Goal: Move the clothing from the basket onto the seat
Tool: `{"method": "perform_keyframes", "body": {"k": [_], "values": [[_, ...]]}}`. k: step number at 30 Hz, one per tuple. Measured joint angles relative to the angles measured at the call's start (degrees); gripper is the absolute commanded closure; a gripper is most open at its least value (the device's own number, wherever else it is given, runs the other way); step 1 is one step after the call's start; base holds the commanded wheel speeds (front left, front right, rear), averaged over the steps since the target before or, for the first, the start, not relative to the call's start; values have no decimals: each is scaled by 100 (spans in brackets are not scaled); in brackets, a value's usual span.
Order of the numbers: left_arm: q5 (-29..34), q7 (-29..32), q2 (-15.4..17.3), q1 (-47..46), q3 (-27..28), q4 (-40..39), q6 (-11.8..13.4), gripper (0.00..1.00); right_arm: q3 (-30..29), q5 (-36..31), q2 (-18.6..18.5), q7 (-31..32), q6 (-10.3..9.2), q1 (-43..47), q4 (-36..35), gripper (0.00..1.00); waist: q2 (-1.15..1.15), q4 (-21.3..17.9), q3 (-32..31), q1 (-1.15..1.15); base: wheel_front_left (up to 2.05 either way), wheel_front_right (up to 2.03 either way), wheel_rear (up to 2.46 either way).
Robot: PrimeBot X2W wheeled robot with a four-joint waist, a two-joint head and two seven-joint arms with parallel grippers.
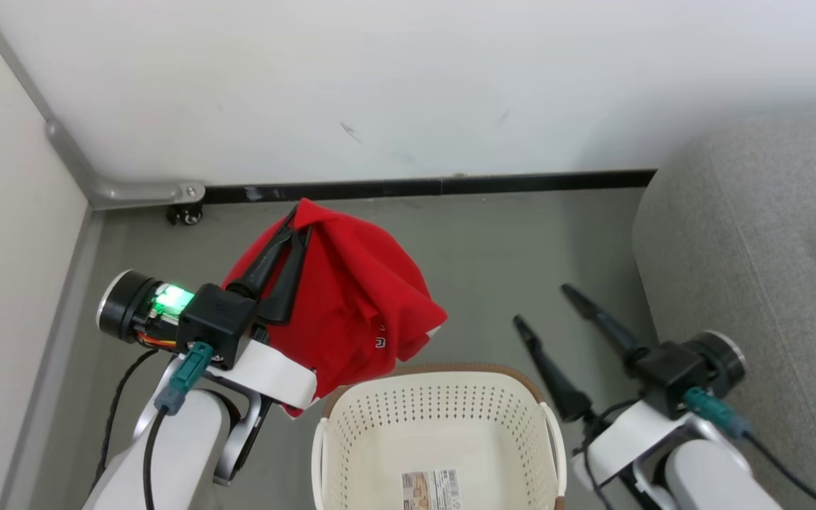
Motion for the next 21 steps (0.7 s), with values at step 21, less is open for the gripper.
{"method": "perform_keyframes", "body": {"k": [21], "values": [[-10, 107, -156, -23, -392, -223, -378, 100, 1669, 157, -603, 465, 1, -369, 111, 0, 0, 112, -637, 0, 0, 0, 0]]}}
